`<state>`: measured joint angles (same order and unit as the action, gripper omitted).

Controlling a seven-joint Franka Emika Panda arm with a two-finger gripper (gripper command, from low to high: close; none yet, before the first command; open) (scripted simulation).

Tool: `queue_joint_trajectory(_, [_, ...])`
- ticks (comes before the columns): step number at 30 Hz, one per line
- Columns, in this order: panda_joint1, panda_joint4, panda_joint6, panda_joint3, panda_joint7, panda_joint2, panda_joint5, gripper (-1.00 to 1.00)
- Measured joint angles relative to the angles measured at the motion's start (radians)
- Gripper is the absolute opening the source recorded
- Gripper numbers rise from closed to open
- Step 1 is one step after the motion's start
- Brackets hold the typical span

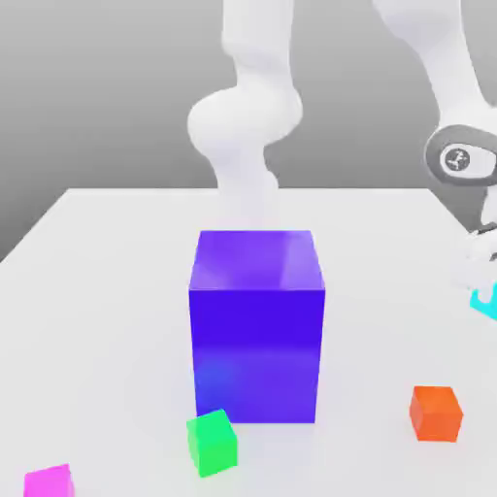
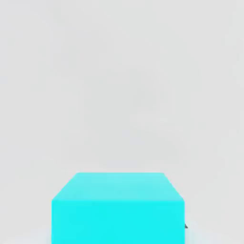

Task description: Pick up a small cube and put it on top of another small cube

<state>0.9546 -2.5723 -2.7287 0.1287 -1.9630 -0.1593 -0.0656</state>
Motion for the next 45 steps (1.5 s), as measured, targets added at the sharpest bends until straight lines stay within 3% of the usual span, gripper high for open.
queue_joint_trajectory(7, [0.056,0.041,-0.164,-0.029,-0.039,-0.207,-0.079,-1.0])
queue_joint_trajectory(8, [0.064,0.046,-0.182,-0.038,-0.035,-0.229,-0.084,1.0])
queue_joint_trajectory(15, [0.064,0.045,-0.182,-0.037,-0.035,-0.228,-0.085,1.0])
queue_joint_trajectory(21, [0.025,0.014,-0.038,0.0,-0.069,-0.054,-0.007,1.0])
queue_joint_trajectory(45, [-0.294,0.232,0.107,-0.509,0.844,-0.233,0.401,1.0])
